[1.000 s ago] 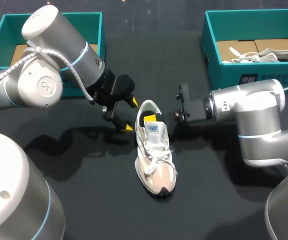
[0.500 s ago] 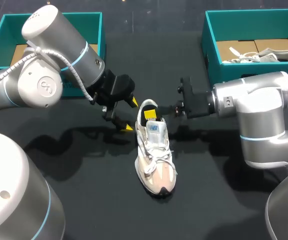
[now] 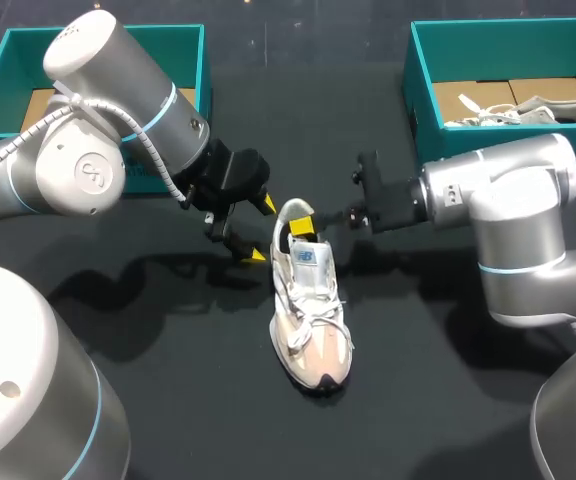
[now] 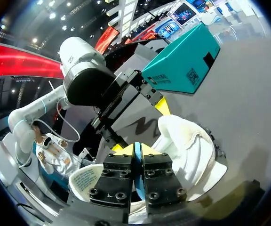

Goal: Take the shoe out of the shoebox, open the shoe tongue, remove and reinsert the insole, then place the shoe into the shoebox

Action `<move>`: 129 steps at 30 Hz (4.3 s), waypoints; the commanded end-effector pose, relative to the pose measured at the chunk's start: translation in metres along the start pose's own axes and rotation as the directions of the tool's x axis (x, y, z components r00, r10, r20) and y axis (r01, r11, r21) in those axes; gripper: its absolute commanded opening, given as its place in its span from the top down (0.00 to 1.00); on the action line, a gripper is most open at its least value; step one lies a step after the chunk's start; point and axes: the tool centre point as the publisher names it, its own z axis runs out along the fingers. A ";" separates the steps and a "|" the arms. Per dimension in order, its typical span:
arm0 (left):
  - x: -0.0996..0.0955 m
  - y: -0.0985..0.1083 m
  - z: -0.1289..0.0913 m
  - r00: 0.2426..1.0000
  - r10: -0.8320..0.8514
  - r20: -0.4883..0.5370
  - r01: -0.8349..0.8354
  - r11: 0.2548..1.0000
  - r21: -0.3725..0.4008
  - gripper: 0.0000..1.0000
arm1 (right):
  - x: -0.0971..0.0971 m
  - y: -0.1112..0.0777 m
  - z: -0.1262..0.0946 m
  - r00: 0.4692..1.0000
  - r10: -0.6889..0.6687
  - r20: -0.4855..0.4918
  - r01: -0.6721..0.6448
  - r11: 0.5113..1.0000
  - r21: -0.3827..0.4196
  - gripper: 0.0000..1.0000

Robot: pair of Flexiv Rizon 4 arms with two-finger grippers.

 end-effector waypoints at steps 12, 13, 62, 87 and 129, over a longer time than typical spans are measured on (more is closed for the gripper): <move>0.001 0.000 -0.001 1.000 0.004 0.003 -0.004 1.000 0.002 0.00 | 0.016 0.001 0.000 0.997 -0.021 0.069 0.020 1.000 0.018 0.61; 0.001 0.000 -0.003 1.000 0.009 0.005 -0.009 1.000 0.001 0.00 | 0.017 0.003 0.000 0.997 -0.025 0.072 0.023 0.999 0.023 0.59; -0.003 0.035 -0.079 0.993 0.106 0.055 -0.098 0.987 -0.128 0.00 | 0.028 0.012 -0.114 0.888 0.126 0.442 -0.202 0.971 0.129 0.60; -0.006 0.057 -0.113 0.989 0.135 0.057 -0.121 0.972 -0.202 0.00 | 0.065 0.023 -0.158 0.729 0.130 0.672 -0.301 0.943 0.144 0.62; -0.042 0.117 -0.193 0.937 0.348 -0.017 -0.343 0.913 -0.219 0.00 | 0.090 0.022 -0.024 0.436 0.136 0.890 -0.411 0.910 0.062 1.00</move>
